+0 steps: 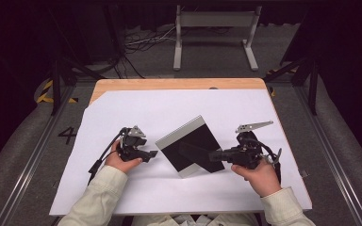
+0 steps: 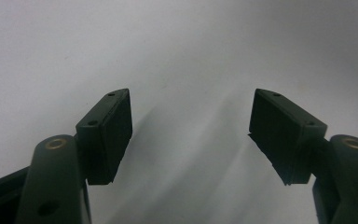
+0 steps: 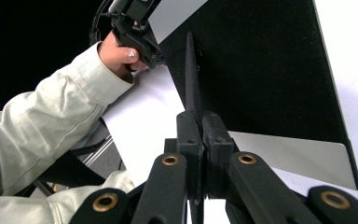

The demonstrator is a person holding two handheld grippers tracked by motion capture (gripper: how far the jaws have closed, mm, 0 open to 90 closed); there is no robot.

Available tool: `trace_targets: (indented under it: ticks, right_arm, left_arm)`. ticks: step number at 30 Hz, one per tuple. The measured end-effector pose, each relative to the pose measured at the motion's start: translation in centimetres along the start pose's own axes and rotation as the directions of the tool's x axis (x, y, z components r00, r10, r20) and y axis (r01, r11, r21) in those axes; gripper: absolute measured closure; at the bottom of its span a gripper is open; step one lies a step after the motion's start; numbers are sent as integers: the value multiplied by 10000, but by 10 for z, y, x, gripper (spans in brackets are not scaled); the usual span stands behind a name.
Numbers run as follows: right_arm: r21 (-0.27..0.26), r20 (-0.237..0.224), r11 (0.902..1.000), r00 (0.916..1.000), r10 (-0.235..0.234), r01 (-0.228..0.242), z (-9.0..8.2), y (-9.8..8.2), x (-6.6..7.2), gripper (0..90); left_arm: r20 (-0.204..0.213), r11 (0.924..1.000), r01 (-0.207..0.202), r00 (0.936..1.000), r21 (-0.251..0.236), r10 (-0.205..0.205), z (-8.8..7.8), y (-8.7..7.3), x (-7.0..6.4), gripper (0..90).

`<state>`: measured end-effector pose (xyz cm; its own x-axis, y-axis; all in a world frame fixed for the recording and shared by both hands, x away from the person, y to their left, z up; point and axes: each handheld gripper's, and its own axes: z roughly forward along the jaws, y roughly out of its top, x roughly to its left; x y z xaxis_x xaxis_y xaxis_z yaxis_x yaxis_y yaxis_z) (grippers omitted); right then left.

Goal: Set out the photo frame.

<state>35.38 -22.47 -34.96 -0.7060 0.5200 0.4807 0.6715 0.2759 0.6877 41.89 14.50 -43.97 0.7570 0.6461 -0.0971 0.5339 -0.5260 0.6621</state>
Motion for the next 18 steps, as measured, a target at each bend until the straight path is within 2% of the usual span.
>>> trace_targets:
  ticks: [4,8,13,18]
  right_arm:
    - [-318,320,9993,9993,-192,203,-3,1,3,875]
    - [-642,354,9975,9990,-257,280,-5,1,2,875]
    - [-1167,645,9912,9964,-554,626,-6,0,2,874]
    - [-1703,1047,9807,9914,-784,956,-7,-2,-2,874]
  left_arm:
    - [9,10000,-12,10000,20,12,0,0,0,307]
    - [3,10000,-5,10000,7,5,1,0,0,307]
    - [5,10000,-32,10000,45,32,1,0,0,307]
    - [-3,10000,-47,10000,61,47,1,0,0,307]
